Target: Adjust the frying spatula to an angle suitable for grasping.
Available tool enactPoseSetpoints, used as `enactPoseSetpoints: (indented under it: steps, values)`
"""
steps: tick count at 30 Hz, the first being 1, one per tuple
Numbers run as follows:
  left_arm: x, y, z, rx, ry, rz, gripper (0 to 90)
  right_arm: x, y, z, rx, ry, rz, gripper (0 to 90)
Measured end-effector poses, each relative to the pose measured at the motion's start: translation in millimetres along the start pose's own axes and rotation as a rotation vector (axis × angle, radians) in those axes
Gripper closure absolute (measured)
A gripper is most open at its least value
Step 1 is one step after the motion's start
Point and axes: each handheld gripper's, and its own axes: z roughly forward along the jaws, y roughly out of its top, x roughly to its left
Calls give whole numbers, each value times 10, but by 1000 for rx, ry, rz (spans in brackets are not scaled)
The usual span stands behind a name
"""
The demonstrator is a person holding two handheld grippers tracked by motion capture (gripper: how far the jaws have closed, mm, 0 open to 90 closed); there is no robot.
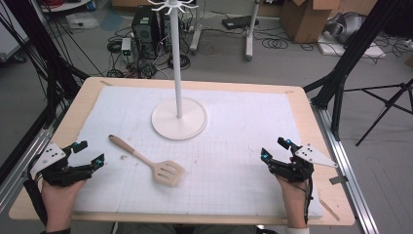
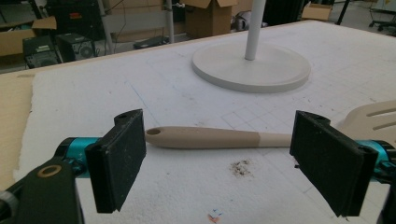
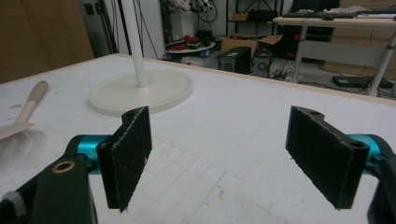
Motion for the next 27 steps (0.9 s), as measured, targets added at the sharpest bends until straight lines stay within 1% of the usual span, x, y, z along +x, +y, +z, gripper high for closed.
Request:
enactPoseSetpoints:
  steps: [7,8,11,12,13,14,17,18,21,22,24,26,27]
  values:
    - [13,7,-20,-5,1,-3,188,19,17,3,-7,14,10,195]
    - [15,6,-29,-5,0,-1,188,34,34,5,-12,27,20,185]
    - [19,5,-36,-9,0,-7,188,53,51,15,-13,35,24,179]
    - [25,10,-34,-10,-2,-5,188,83,75,31,-12,49,17,173]
    - [25,10,-34,-10,-2,-5,188,83,75,31,-12,49,17,173]
    - [29,19,-27,-8,-6,1,188,116,103,52,-14,66,14,170]
    - [28,23,-18,-9,-10,0,188,149,134,76,-15,76,4,167]
    - [24,22,-13,-10,-12,-1,188,180,166,97,-14,87,-6,167]
    - [22,21,-7,-7,-17,2,188,219,198,108,-11,94,-8,166]
    - [21,22,-7,-8,-17,3,188,252,232,130,-12,109,-12,166]
    - [21,27,-12,-10,-18,3,188,276,248,139,-9,114,-10,163]
    - [20,33,-20,-12,-20,4,188,318,282,171,-7,125,-29,159]
    - [20,35,-24,-13,-21,4,188,368,313,216,0,141,-38,157]
